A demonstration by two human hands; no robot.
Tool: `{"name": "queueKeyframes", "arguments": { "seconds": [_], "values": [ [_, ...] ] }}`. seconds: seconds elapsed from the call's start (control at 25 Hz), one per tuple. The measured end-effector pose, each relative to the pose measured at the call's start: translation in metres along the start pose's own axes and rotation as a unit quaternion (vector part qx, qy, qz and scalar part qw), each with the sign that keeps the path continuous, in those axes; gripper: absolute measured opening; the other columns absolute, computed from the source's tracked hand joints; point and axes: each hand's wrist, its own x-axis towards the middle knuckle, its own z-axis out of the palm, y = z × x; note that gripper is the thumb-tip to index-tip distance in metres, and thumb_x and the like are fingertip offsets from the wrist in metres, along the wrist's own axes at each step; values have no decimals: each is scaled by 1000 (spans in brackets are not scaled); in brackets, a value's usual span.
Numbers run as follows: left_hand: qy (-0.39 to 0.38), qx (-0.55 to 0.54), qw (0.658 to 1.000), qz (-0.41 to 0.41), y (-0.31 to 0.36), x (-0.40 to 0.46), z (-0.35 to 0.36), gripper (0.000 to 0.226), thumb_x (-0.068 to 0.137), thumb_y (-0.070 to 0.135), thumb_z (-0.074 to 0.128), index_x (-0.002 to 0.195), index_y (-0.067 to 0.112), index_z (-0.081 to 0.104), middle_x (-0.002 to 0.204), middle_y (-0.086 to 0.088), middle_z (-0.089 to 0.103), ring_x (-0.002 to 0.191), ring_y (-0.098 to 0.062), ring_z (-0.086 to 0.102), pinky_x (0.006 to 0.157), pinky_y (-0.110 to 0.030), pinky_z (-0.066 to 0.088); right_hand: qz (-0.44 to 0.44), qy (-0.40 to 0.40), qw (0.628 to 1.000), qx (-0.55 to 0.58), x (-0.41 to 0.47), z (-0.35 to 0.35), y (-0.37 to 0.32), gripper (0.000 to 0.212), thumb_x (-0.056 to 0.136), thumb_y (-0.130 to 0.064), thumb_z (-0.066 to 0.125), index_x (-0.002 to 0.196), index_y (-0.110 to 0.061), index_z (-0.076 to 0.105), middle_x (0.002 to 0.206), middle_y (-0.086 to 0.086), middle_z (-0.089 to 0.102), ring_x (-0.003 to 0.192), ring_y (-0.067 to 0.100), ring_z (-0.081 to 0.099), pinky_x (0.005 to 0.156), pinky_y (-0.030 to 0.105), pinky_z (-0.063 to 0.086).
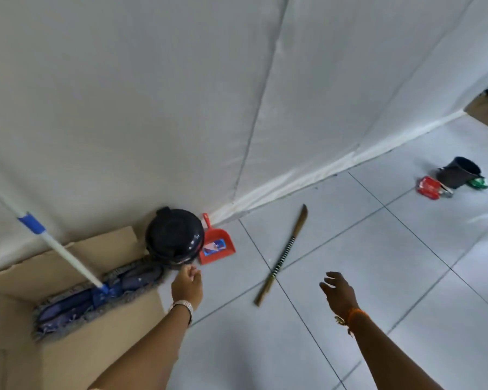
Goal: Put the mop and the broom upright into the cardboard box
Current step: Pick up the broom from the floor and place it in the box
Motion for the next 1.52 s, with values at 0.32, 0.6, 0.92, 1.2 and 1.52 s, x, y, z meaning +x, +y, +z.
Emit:
{"name": "queueKeyframes", "arguments": {
  "seconds": [0.32,0.6,0.92,1.2,1.52],
  "values": [
    [-39,56,989,-133,-1,-70,182,24,92,18,59,109,4,69,120,-22,70,113,-41,62,98,-41,46,17,-94,995,-39,82,-127,110,35,93,-8,60,128,-8,51,128,21,60,106,29,64,77,30,50],
    [-57,114,982,-140,23,-17,284,25,92,21,60,110,6,69,122,-18,70,116,-39,62,98,-38,45,-49,-207,943,-254,232,-145,118,41,95,-20,56,133,-10,45,130,16,58,112,29,61,95,32,49],
    [-60,109,979,-163,65,79,415,23,90,21,65,109,8,67,111,-18,73,110,-38,65,94,-38,45,-145,-282,867,-384,433,-143,76,39,95,-18,53,133,-16,45,136,13,55,123,30,54,103,38,46],
    [-27,101,984,-147,24,153,529,20,88,18,68,106,10,67,107,-14,73,103,-33,67,84,-33,46,-229,-315,811,-437,610,-75,112,40,93,-15,53,133,-17,46,136,11,54,125,28,50,103,38,44],
    [-100,254,954,-125,-153,244,665,62,87,19,71,143,6,48,149,-18,45,135,-38,45,112,-45,39,-402,-283,689,-532,787,88,218,67,85,-7,61,144,-11,28,148,11,39,130,30,44,100,47,48]
  ]
}}
